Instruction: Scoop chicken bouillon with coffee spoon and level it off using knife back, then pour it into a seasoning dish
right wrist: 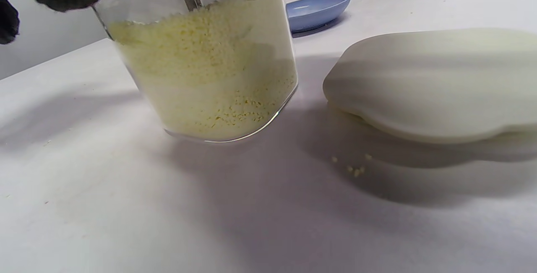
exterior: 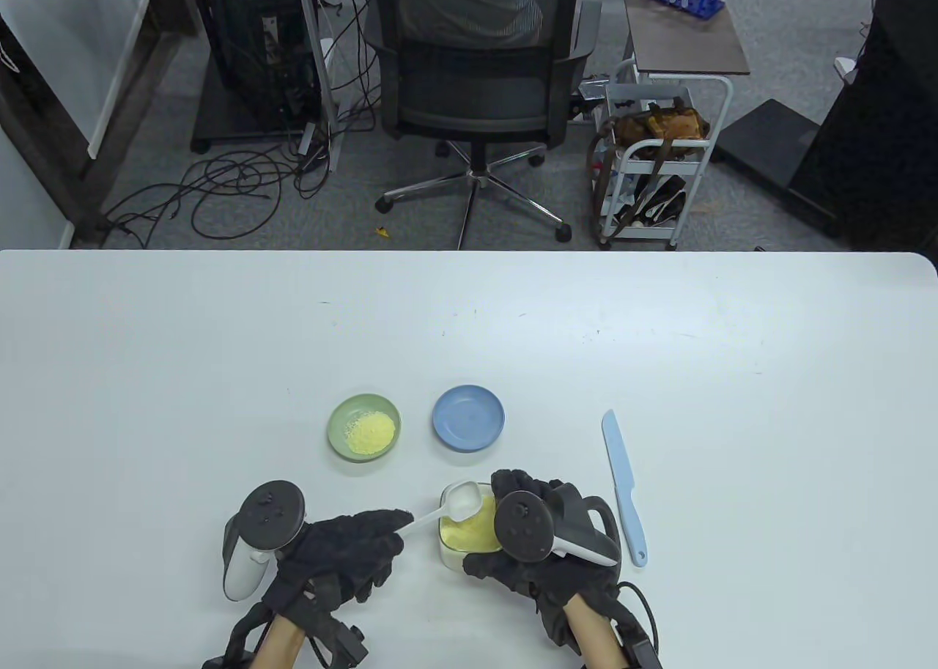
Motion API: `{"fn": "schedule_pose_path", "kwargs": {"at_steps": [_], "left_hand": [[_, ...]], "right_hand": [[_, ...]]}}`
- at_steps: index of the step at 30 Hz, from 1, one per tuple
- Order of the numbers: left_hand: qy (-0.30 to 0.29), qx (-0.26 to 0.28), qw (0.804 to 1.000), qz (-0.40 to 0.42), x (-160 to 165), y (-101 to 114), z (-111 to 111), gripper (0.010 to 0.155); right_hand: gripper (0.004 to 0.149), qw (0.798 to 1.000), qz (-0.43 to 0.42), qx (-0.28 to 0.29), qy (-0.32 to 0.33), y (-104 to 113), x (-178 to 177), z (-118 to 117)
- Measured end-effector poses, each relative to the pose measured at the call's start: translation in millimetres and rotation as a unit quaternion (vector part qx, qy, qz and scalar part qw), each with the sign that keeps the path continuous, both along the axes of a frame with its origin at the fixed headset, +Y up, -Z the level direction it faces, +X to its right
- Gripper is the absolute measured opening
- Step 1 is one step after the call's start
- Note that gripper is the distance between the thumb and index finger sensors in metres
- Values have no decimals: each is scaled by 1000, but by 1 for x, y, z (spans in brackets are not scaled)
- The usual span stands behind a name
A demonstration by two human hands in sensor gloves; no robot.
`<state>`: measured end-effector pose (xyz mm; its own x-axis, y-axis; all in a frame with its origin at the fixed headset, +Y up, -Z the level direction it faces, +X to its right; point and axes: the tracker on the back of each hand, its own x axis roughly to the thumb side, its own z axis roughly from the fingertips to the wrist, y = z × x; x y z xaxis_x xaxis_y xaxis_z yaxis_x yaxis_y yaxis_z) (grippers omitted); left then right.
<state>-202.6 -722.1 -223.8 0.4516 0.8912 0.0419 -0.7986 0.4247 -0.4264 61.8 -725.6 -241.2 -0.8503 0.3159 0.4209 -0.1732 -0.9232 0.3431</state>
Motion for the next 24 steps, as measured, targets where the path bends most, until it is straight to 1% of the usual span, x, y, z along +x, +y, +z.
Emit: {"fn": "schedule_pose_path", "kwargs": {"at_steps": [1,2,5,10,11,12,16,18,20,22,24], "left_hand": [[6,8,1000,-16,1,1,1,48],[23,27,998,-47,2,4,0,48],[44,57,992,-100,7,13,2,46],[39,88,983,-159,25,20,0,45],[49,104,978,-173,29,21,0,45],[47,123,972,-196,35,23,0,44],[37,149,951,-268,54,32,1,43],[34,147,946,-287,59,37,-2,43],[17,121,948,-295,63,39,-5,43],[-9,86,943,-321,67,40,-10,43],[-9,77,944,-322,70,43,-14,44]], "right_hand": [[106,1000,0,0,0,0,0,0],[106,1000,0,1,0,0,0,0],[106,1000,-5,0,2,-1,1,0],[107,1000,-21,1,4,-3,3,0],[107,1000,-25,1,6,-4,3,0],[107,1000,-31,1,5,-5,4,0],[107,999,-41,1,3,-6,5,-1],[107,999,-45,1,3,-6,6,-2],[107,999,-49,0,3,-7,6,-2],[107,999,-54,-2,3,-7,7,-3],[107,998,-57,-3,3,-7,7,-3]]}}
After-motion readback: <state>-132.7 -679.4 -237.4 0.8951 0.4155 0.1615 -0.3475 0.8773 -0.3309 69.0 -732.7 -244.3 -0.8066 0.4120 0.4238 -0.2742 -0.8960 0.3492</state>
